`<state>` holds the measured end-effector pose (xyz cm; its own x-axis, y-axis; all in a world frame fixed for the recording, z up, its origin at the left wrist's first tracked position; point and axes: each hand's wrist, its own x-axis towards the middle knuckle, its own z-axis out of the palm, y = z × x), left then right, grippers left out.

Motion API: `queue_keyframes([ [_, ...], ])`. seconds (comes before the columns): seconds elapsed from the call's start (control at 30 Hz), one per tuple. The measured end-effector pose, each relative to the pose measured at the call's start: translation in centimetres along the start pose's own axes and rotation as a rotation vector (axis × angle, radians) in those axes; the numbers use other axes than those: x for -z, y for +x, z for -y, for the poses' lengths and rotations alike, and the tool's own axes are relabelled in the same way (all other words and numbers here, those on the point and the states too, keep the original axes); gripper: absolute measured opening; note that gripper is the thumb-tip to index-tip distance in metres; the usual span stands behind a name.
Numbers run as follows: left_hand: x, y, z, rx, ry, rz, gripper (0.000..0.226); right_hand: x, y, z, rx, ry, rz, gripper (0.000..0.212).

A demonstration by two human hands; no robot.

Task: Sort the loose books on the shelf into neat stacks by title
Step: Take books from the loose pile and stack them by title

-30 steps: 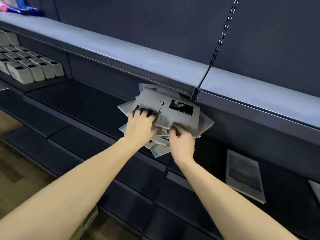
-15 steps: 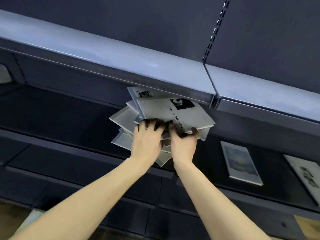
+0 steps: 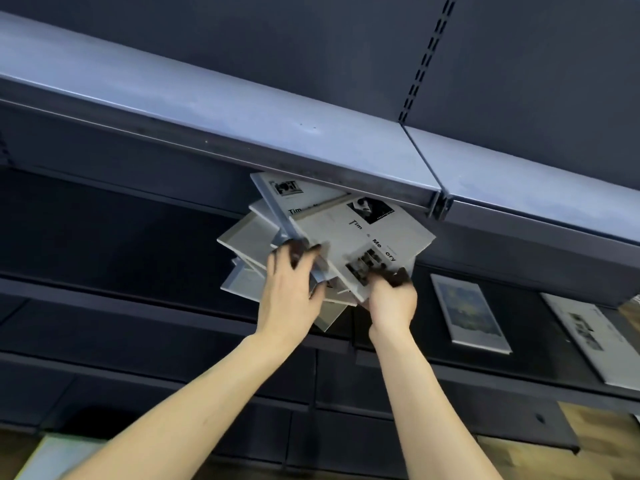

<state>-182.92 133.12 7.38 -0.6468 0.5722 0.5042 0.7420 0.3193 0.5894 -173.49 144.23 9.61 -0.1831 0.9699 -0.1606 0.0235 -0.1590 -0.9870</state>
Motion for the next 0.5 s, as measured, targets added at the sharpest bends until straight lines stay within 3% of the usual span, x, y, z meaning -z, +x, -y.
queue_keyframes([
  [0.2, 0.5, 0.6, -1.7, 0.413, -0.400, 0.179, 0.065, 2.1, 0.4, 3.3, -0.103, 0.172, 0.051, 0.035],
  [0.33, -0.1, 1.7, -2.8, 0.548, -0.668, 0.138, 0.057, 3.2, 0.8, 4.9, -0.086, 0.215, 0.053, 0.035],
  [0.5, 1.0, 1.3, -1.4, 0.583, -0.537, 0.193, 0.063, 3.6, 2.1, 5.5, -0.097, 0.272, 0.088, 0.042],
])
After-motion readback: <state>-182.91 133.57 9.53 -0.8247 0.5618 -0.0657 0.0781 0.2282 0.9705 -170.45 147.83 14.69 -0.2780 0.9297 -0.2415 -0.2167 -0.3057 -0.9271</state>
